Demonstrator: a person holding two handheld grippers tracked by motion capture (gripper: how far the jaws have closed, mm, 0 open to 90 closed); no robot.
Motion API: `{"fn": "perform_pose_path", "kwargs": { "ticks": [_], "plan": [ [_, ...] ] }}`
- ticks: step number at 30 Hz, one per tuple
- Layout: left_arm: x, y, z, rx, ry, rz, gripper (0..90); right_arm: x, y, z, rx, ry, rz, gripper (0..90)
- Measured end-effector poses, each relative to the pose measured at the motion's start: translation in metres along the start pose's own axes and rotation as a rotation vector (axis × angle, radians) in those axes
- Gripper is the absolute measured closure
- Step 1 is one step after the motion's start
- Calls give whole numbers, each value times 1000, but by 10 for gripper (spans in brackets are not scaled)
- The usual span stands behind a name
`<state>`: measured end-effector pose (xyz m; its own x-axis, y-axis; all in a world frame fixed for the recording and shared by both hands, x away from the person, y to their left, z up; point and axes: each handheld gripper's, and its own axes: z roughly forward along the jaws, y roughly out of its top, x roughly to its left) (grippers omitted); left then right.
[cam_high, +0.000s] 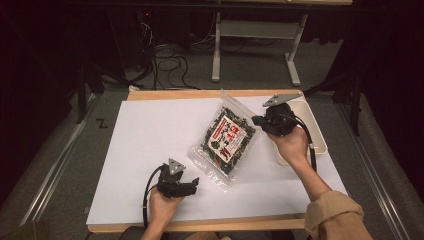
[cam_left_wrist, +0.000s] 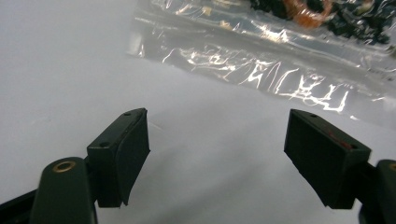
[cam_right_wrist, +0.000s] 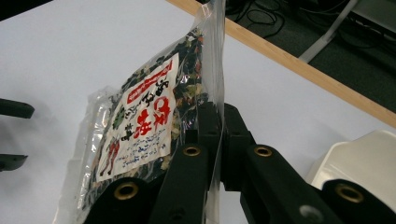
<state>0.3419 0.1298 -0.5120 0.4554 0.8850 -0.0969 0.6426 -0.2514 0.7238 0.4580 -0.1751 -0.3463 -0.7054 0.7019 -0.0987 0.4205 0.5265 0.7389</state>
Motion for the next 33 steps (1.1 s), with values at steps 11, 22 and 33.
{"fn": "perform_pose_path", "kwargs": {
  "ticks": [11, 22, 33],
  "plan": [
    [0, -1, 1, 14, -5, 1, 227, 4, 23, -21, -26, 36, -51, 900],
    [3, -2, 6, 43, -28, -22, 232, 11, 43, -29, -6, 36, -66, 900],
    [2, 0, -3, -7, -11, -13, 228, 8, 60, -48, -36, 10, -71, 900]
  ]
}}
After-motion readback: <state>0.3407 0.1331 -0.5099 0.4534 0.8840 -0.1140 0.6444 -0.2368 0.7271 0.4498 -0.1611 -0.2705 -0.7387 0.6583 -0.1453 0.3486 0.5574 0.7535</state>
